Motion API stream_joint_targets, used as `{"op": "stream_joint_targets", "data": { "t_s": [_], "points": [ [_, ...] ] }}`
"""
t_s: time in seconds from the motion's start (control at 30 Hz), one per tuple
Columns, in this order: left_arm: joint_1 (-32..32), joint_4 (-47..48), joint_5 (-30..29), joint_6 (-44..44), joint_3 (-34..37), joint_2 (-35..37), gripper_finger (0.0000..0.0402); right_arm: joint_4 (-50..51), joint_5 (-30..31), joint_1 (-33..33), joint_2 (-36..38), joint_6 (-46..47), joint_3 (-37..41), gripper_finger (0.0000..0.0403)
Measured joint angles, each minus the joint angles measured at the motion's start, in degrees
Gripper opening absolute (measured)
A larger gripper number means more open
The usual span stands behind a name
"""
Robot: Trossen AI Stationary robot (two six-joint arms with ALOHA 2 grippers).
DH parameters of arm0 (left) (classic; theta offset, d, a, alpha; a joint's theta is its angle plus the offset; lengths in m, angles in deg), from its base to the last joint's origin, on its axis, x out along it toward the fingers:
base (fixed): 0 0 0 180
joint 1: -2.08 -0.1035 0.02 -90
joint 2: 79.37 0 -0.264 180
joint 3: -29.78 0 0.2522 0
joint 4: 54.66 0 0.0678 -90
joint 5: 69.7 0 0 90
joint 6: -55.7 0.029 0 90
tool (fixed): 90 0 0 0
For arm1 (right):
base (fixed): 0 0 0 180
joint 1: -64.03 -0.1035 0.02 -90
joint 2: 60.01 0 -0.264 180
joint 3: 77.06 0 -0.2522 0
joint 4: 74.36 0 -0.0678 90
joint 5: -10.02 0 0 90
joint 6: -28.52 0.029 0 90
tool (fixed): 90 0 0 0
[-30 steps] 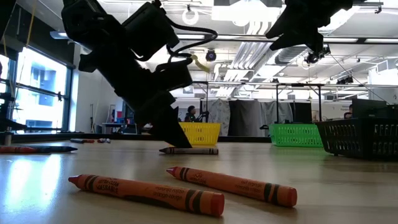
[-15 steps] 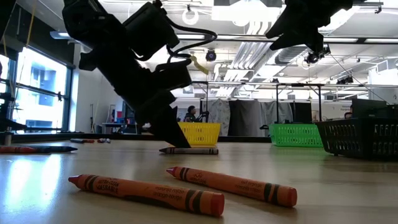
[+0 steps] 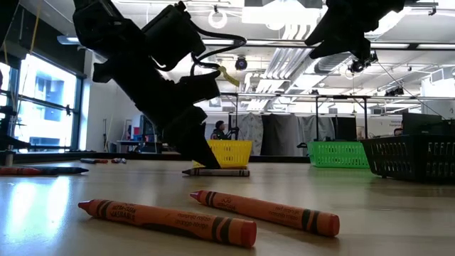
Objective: Sort crayons
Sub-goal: Put the orange crayon into the black basket
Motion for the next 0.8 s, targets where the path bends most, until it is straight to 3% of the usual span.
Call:
{"op": "stream_joint_targets", "data": {
  "t_s": [0.53, 0.8],
  "points": [
    [-0.56, -1.82, 0.23, 2.1, -0.03, 9.95, 0.0001, 1.13, 0.37, -0.05, 0.0, -0.08, 0.84, 0.0149],
    [-0.43, -2.39, -0.83, 5.13, -0.05, 16.13, 0.0, 0.68, 5.01, -3.49, 0.0, 3.4, 5.04, 0.0149]
  ]
}}
